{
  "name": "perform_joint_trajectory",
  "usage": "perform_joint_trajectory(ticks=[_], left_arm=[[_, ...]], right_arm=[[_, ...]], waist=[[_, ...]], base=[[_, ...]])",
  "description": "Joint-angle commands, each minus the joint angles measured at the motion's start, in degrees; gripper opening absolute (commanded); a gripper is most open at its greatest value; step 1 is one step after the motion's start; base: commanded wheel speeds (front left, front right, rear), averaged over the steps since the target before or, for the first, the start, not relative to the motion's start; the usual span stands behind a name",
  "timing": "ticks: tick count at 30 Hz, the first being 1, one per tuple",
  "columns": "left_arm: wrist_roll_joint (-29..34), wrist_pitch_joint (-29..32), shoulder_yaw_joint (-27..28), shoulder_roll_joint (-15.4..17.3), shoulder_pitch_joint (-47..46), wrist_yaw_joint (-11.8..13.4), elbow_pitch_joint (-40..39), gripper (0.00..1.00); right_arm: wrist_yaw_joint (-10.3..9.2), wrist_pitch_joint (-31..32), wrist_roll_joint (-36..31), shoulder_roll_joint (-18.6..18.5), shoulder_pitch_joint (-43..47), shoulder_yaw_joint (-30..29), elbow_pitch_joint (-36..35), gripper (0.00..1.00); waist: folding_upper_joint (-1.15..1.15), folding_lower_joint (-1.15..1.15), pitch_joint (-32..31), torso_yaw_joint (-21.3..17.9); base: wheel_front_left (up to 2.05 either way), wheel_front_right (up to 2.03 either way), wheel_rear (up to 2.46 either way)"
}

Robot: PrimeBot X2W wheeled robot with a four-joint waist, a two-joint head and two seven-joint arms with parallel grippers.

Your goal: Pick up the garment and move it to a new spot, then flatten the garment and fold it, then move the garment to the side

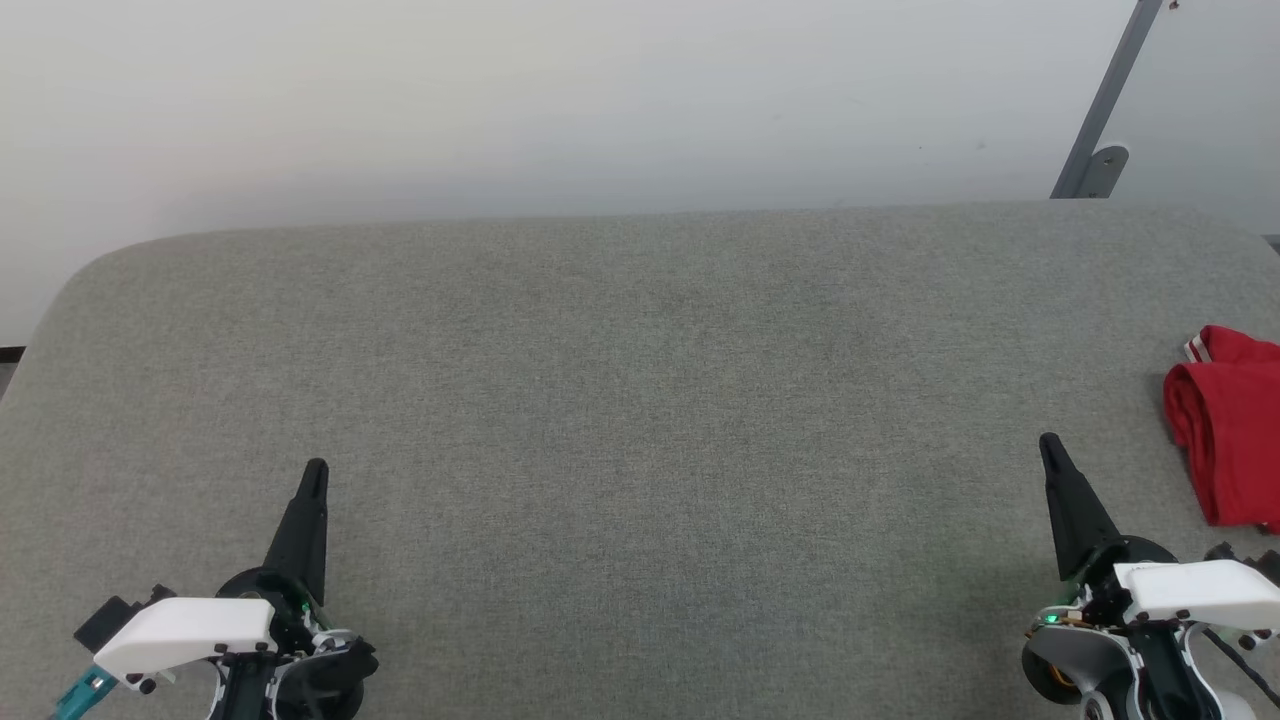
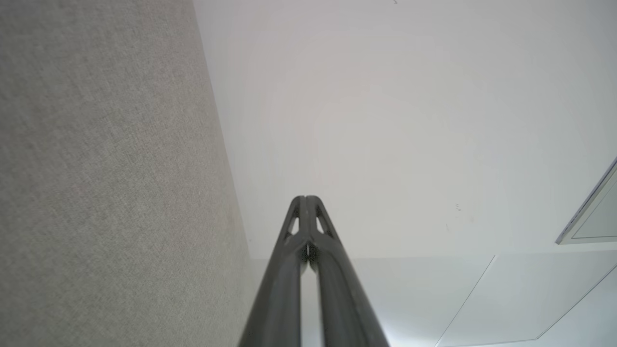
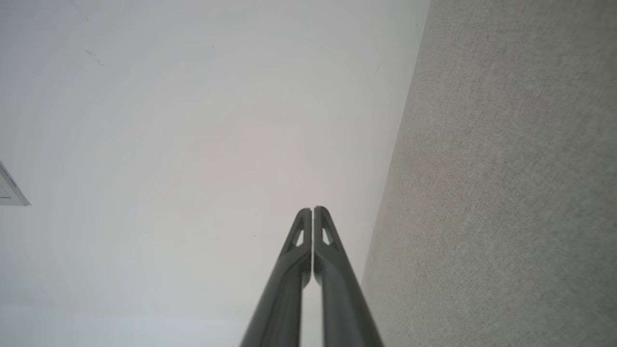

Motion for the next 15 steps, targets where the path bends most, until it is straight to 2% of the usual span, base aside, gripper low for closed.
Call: perform_joint_trajectory(ticks=[1, 15], left_arm=[[0.2, 0.2, 0.2, 0.0, -0.8, -0.3, 0.0, 0.00], [0.3, 0.4, 0.4, -0.1, -0.8, -0.3, 0.0, 0.00]], right_arm=[[0.00, 0.1, 0.2, 0.1, -0.5, 0.0, 0.1, 0.00], [0.00, 0.1, 0.2, 0.1, -0.5, 0.0, 0.1, 0.00]], waist=[[0.00, 0.00, 0.0, 0.0], [0.00, 0.00, 0.0, 0.0]], base=[[0.00, 0.00, 0.00], [0.00, 0.00, 0.00]])
